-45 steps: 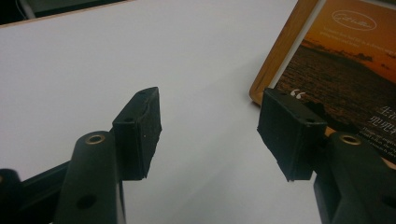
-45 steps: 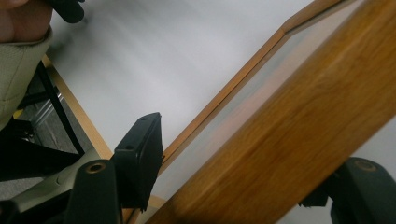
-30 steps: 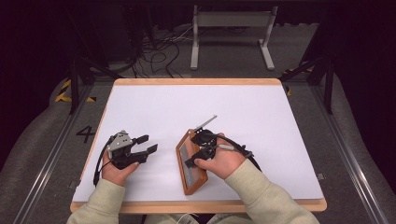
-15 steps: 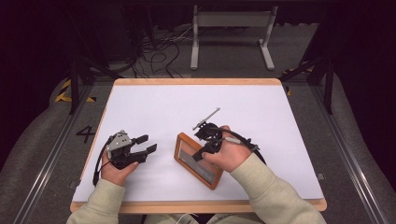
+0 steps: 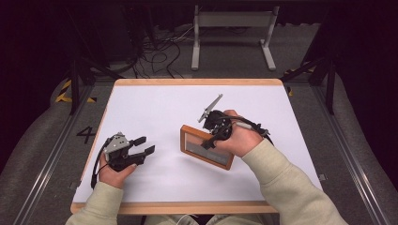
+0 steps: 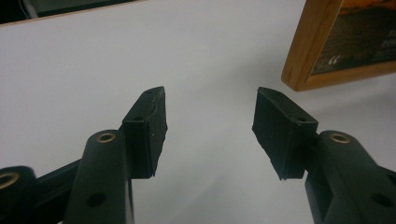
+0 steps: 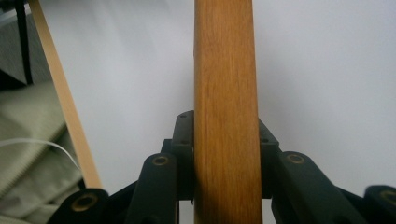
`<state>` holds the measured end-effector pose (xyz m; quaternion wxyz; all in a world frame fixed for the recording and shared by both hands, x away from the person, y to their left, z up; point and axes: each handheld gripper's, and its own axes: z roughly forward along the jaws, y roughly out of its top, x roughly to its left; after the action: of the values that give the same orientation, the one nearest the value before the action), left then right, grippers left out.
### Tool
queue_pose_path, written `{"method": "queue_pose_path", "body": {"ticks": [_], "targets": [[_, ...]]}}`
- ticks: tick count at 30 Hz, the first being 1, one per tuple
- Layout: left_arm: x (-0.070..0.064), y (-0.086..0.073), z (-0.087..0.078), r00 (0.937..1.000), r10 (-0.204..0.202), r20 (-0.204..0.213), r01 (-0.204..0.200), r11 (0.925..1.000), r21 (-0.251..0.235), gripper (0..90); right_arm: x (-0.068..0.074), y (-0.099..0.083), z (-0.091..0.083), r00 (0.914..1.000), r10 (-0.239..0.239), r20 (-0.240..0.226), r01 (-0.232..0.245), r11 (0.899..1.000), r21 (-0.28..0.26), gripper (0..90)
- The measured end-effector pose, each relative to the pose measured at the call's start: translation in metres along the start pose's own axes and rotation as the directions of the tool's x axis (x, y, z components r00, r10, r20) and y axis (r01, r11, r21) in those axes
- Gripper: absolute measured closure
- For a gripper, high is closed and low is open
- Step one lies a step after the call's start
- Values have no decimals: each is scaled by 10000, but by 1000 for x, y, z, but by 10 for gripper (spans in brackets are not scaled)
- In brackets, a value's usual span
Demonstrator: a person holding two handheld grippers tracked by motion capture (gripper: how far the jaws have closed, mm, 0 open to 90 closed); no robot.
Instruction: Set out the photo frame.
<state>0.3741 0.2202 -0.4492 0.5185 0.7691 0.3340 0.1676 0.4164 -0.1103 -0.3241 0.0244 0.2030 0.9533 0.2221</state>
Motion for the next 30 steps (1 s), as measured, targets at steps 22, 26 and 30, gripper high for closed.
{"method": "queue_pose_path", "body": {"ticks": [22,26,30], "targets": [[1,0,1,10000,64,-22,-64,10000,-17,432,-50,8,1,9278,-3605,-963,3630,9317,103,707],[1,0,1,10000,-5,28,5,10000,-19,432,-57,5,9,9333,-3401,-1151,3430,9393,63,707],[1,0,2,10000,-5,42,6,10000,-32,432,-62,3,17,9368,-3238,-1325,3273,9449,52,707]]}}
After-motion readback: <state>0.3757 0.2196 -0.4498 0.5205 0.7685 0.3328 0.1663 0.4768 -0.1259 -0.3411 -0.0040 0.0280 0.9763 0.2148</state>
